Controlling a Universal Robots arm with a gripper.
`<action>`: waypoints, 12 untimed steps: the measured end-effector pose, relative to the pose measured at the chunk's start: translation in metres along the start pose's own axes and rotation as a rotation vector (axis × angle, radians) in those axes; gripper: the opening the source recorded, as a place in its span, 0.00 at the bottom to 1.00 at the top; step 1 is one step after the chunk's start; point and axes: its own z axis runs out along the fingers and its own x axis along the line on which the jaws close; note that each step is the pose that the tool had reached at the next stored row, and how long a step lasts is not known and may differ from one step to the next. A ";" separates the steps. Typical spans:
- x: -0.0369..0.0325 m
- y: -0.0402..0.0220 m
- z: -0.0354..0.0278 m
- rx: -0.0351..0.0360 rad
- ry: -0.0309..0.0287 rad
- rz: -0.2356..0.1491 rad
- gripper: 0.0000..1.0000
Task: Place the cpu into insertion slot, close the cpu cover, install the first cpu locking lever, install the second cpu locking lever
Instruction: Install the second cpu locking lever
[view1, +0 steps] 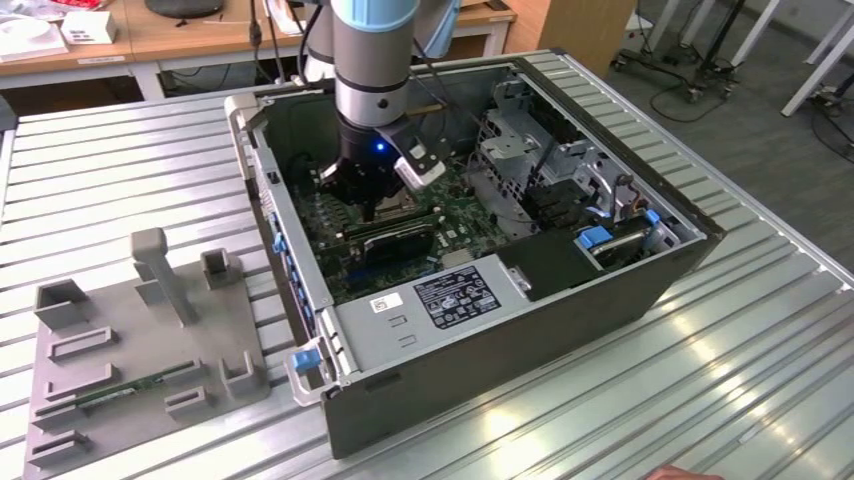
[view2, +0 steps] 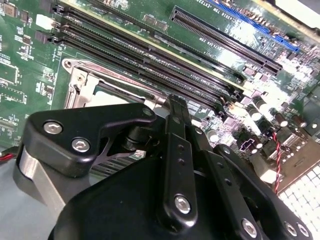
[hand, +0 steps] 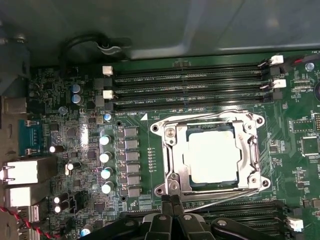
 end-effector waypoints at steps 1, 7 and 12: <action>0.0002 -0.0001 0.0009 0.0000 0.0000 0.000 0.11; 0.0008 -0.0004 0.0041 0.0003 0.0002 0.000 0.11; 0.0009 -0.0003 0.0044 -0.0108 0.0007 0.000 0.11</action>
